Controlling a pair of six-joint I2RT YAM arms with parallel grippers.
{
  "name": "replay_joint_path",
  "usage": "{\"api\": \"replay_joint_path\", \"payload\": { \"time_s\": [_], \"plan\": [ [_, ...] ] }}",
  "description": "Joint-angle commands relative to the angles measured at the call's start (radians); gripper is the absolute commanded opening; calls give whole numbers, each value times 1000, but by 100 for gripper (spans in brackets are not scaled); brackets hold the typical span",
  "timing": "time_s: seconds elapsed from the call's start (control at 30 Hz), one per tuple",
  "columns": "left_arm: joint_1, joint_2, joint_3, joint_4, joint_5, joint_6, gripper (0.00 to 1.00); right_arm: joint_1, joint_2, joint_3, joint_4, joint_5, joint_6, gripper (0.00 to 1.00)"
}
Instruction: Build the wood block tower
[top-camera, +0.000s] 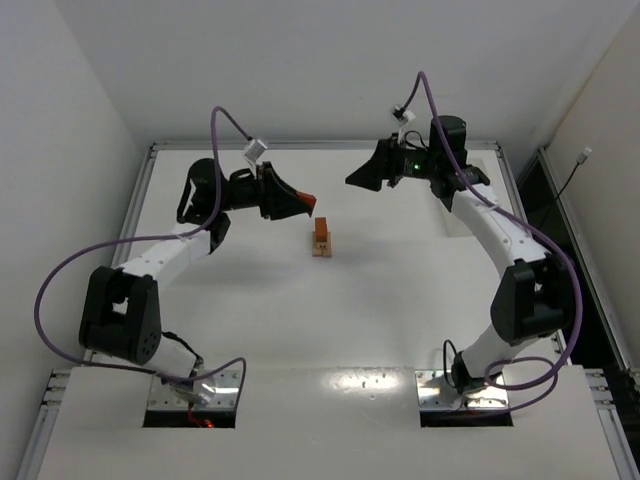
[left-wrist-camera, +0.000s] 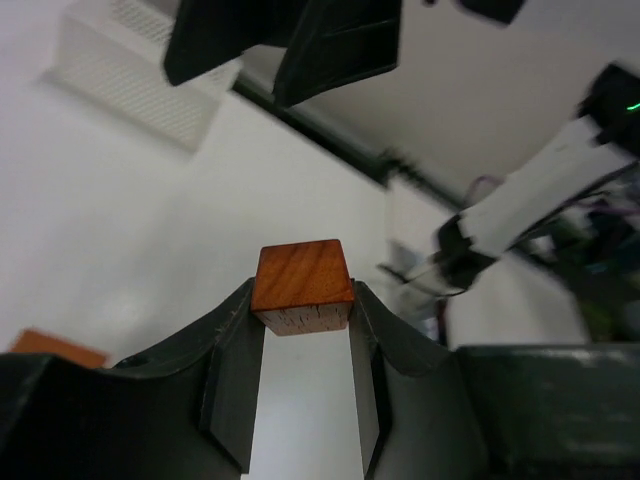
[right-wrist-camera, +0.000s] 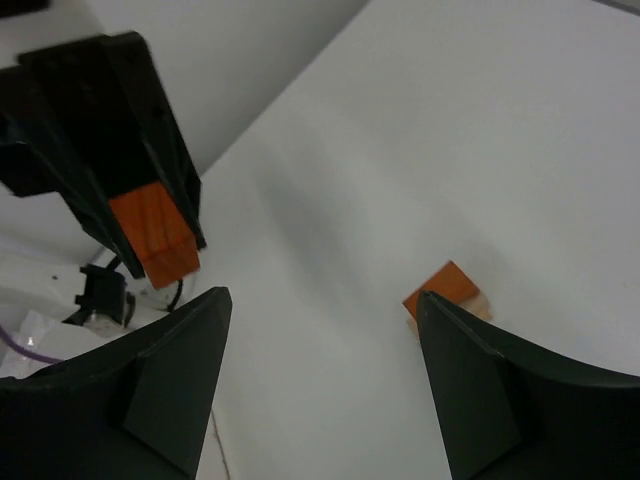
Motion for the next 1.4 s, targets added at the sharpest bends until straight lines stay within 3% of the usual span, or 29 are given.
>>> {"api": "replay_joint_path", "payload": {
  "time_s": [0.0, 0.03, 0.07, 0.3, 0.83, 1.37],
  "plan": [
    [17, 70, -48, 691, 183, -567, 0, 18, -3, 43, 164, -147, 86, 71],
    [17, 91, -48, 816, 192, -635, 0, 19, -15, 43, 178, -159, 86, 71],
    [17, 103, -48, 842, 192, -681, 0, 31, -15, 28, 204, -183, 98, 71],
    [17, 147, -5, 899, 192, -744, 0, 80, -76, -75, 287, -277, 132, 65],
    [37, 157, 5, 862, 192, -726, 0, 161, -56, -51, 415, -328, 257, 63],
    [37, 157, 44, 844, 192, -744, 0, 183, -1, -32, 424, -319, 284, 60]
  ]
}}
